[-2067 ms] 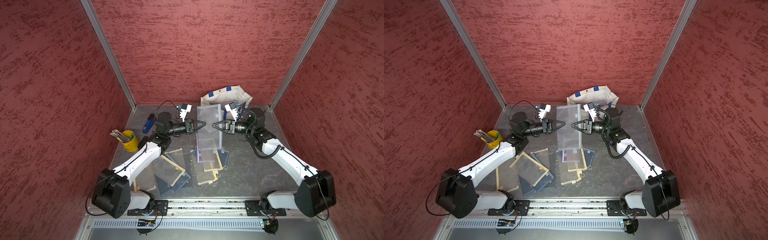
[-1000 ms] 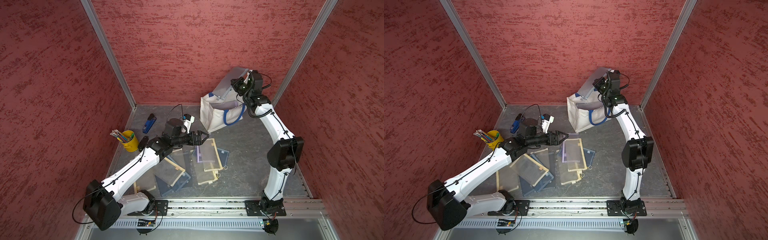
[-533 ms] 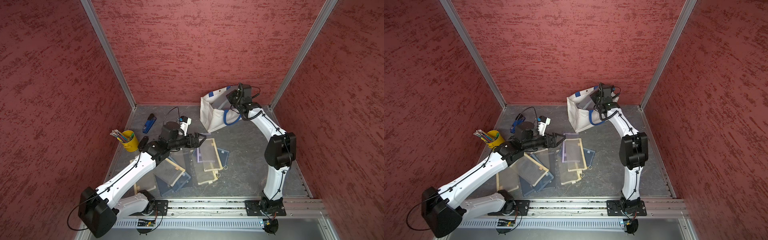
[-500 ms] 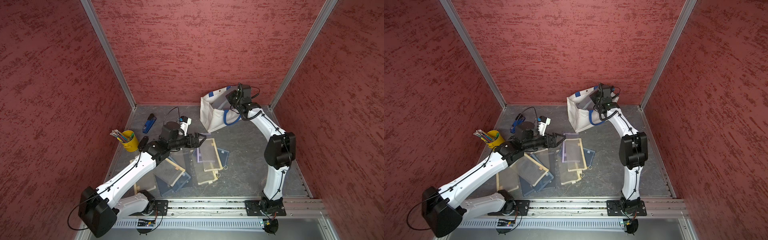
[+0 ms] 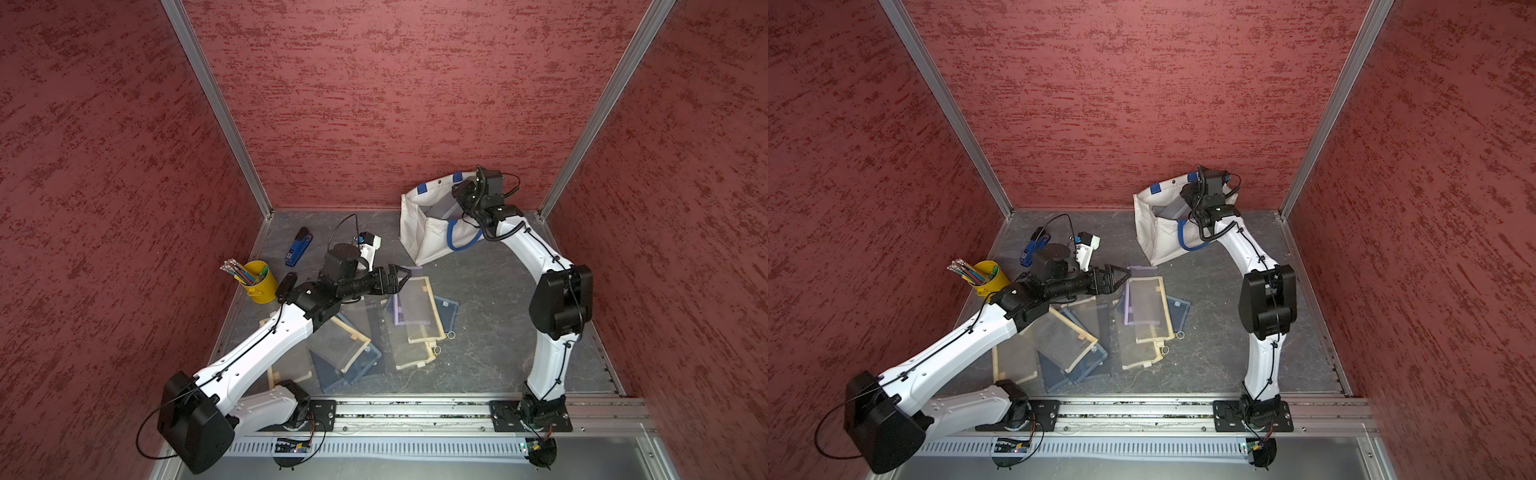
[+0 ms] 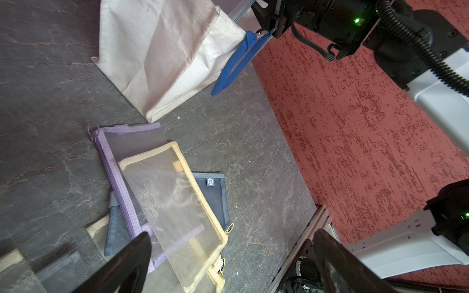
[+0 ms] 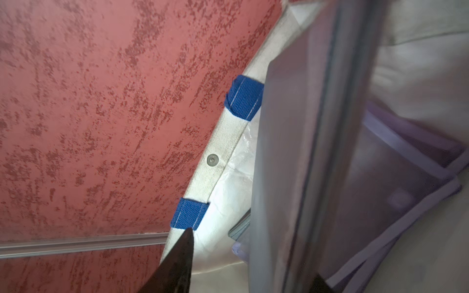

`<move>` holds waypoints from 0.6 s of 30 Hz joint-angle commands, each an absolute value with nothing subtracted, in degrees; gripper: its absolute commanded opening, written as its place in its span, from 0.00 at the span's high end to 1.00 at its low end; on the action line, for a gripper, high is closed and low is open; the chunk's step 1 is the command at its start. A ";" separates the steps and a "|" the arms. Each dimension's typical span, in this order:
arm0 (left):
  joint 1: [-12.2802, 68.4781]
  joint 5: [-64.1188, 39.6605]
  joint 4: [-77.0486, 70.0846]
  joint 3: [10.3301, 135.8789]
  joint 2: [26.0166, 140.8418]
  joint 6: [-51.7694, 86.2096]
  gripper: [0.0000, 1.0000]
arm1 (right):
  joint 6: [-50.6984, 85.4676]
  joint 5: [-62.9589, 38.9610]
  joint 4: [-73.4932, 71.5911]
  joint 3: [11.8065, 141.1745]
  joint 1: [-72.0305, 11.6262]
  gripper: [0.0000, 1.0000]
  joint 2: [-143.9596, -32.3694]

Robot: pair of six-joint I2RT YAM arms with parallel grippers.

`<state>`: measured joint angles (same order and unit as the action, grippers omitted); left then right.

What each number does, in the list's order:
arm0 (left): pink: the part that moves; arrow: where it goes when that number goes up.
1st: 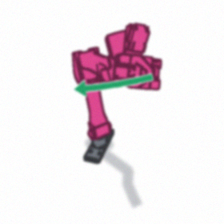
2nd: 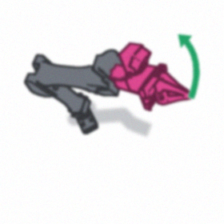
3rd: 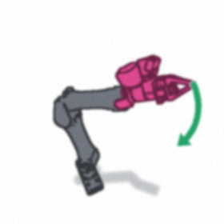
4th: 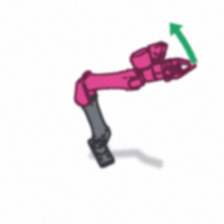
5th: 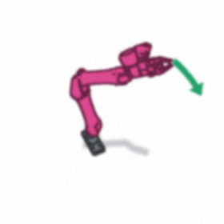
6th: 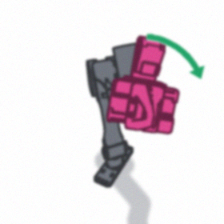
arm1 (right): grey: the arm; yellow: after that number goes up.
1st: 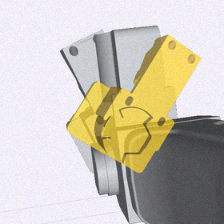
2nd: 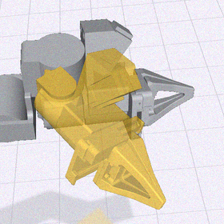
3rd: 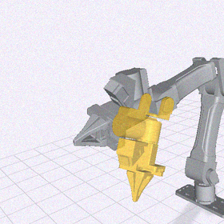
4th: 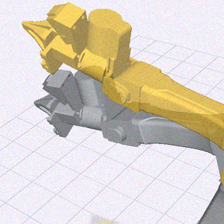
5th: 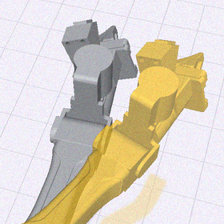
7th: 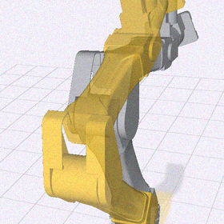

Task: Put the pencil pouch into the canvas bag
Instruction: Place the pencil pouch in the canvas bag.

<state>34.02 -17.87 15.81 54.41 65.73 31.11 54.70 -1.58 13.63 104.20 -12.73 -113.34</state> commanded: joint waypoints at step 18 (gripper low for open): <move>33.84 -15.61 14.81 52.24 62.59 32.25 0.00 | 47.11 -0.97 21.33 102.22 -12.22 0.20 -103.50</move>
<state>33.78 -16.34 15.44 53.19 64.07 31.75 48.07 -1.32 19.07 103.53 -12.62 -105.73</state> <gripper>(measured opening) 0.995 0.800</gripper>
